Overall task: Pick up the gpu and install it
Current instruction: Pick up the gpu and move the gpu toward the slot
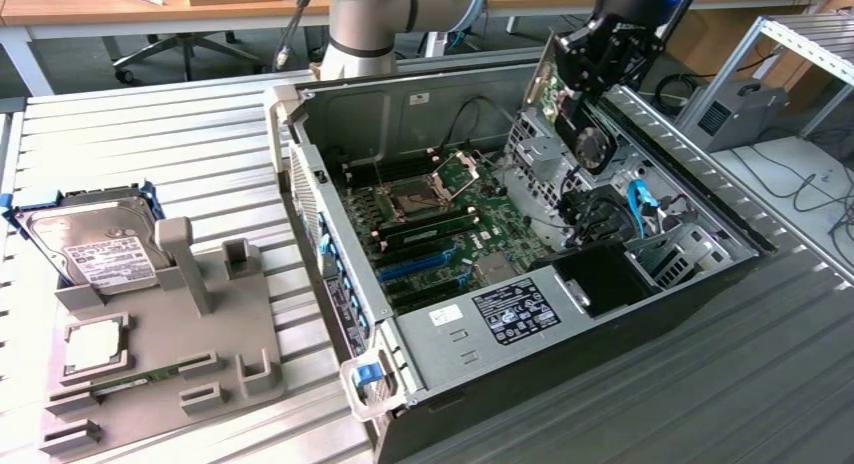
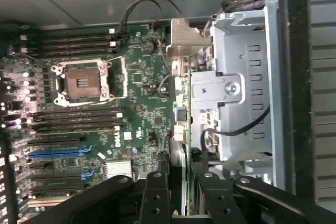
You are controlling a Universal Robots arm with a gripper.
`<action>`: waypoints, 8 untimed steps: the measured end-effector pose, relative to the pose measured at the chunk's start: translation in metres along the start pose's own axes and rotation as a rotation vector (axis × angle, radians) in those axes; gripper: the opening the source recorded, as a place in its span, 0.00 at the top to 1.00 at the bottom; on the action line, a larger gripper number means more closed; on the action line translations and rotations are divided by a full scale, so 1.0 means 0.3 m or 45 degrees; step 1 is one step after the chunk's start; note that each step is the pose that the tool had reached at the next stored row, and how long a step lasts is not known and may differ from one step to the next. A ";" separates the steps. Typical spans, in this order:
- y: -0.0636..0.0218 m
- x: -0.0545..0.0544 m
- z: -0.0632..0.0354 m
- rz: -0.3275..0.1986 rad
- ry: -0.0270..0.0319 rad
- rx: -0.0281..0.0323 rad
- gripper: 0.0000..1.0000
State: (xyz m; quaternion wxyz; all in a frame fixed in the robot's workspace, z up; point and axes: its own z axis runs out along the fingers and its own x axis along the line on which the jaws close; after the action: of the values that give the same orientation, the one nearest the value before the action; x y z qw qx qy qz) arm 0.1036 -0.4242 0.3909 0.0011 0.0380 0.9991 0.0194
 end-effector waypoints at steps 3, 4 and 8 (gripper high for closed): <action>-0.004 0.046 0.003 0.000 0.0000 0.0000 0.74; -0.005 0.062 0.004 0.000 0.0001 0.0001 0.74; -0.011 0.130 0.012 0.000 0.0000 0.0000 0.74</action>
State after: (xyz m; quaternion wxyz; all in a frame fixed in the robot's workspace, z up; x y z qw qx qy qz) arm 0.0643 -0.4243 0.3872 0.0011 0.0381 0.9991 0.0194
